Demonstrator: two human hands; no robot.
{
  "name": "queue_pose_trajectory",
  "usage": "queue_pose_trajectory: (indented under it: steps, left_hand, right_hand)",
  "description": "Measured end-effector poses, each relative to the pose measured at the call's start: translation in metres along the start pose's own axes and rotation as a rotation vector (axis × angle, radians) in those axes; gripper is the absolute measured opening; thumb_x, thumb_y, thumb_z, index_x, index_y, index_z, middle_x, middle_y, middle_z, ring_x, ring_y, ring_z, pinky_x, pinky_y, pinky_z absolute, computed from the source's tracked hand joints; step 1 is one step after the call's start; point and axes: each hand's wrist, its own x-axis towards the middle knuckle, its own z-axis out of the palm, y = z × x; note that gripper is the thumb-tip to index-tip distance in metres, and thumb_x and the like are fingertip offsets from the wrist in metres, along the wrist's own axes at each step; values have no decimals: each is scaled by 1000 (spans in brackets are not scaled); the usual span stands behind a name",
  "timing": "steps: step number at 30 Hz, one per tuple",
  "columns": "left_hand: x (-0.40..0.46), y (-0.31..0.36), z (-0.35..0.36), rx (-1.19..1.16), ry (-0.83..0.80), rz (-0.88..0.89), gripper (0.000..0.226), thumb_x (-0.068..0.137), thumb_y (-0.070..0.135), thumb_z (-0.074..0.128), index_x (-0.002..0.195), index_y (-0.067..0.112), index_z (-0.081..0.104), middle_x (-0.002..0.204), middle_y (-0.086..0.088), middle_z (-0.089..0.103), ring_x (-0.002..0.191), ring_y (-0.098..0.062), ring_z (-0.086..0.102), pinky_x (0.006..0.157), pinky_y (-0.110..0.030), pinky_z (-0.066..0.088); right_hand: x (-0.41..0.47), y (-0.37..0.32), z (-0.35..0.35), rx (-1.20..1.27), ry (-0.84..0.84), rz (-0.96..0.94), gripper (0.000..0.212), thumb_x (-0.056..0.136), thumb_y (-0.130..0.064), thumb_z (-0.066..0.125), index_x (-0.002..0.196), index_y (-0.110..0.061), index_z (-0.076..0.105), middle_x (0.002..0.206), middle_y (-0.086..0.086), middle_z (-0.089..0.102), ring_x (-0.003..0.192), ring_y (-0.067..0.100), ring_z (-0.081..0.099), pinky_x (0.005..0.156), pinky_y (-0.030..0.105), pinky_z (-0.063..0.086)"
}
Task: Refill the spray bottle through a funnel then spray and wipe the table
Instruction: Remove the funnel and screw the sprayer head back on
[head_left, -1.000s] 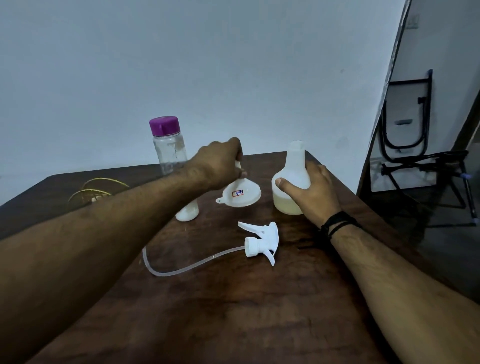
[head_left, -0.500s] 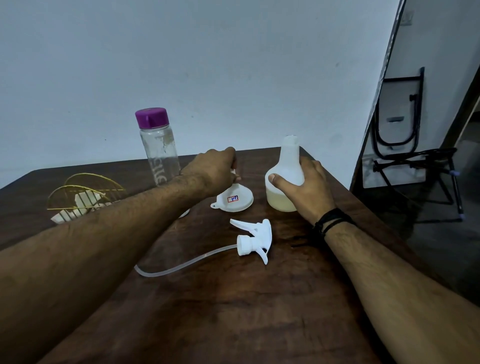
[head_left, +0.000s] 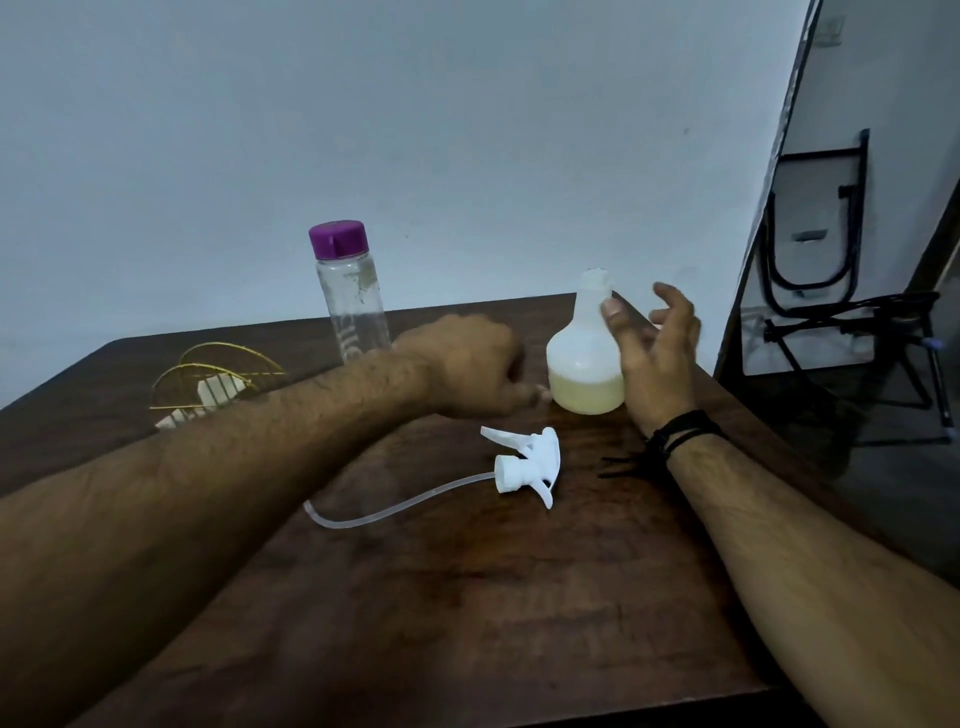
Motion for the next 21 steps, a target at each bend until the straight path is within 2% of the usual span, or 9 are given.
queue_pose_trajectory:
  steps: [3,4,7,10,12,13,16,17,21]
  left_hand:
    - [-15,19,0,105,-206,15,51,80,78,58,85,27,60,76,8,56,82,-20,60,76,-35,55]
    - [-19,24,1,139,-254,22,54,77,77,63,93,24,64,76,8,53,81,-19,59,74,-34,54]
    - [-24,37,5,209,-329,42,57,82,64,69,111,15,68,73,7,45,65,-10,46,55,-27,39]
    - [-27,41,6,210,-342,58,51,88,56,68,111,11,69,76,4,54,62,-6,46,50,-23,33]
    - [-27,39,0,119,-329,27,45,88,52,71,105,10,70,79,1,65,62,-10,61,53,-23,44]
    - [-27,37,-6,30,-309,13,39,88,49,72,98,12,68,76,1,68,57,-10,65,53,-24,48]
    - [-31,32,-42,-227,-197,14,28,90,40,73,78,16,63,61,4,66,38,-4,60,50,-23,51]
    - [-33,29,-56,-294,-153,9,30,90,41,73,77,15,65,62,3,67,40,-4,61,49,-23,52]
    - [-45,19,-99,-641,31,-21,38,90,44,72,88,6,73,83,-7,74,69,-14,71,53,-25,57]
  right_hand:
    - [-2,-3,-11,99,136,92,64,100,-54,59,151,-20,39,137,5,38,116,15,47,89,10,41]
    - [-4,-5,-16,126,171,119,60,103,-49,58,150,-17,40,135,4,38,113,13,46,80,9,39]
    - [-14,-11,-30,159,219,149,54,104,-46,57,146,-14,44,131,5,43,109,14,47,88,20,35]
    - [-33,-9,-41,171,183,157,48,95,-56,62,130,-26,49,133,10,52,108,20,57,95,45,52]
    - [-45,-10,-50,139,125,142,42,85,-57,68,117,-34,53,127,12,58,104,21,62,97,54,56]
    - [-52,-13,-53,119,84,108,35,87,-49,72,114,-33,56,123,14,60,99,19,62,95,50,57]
    - [-71,-23,-59,64,-62,-43,22,95,-10,72,112,-19,62,115,16,66,89,8,61,82,15,52]
    - [-78,-27,-59,50,-122,-95,24,94,-5,73,111,-19,64,112,15,67,89,8,63,80,12,50]
    - [-102,-43,-53,7,-441,-177,41,85,-22,79,118,-40,65,117,-1,68,96,15,70,90,26,54]
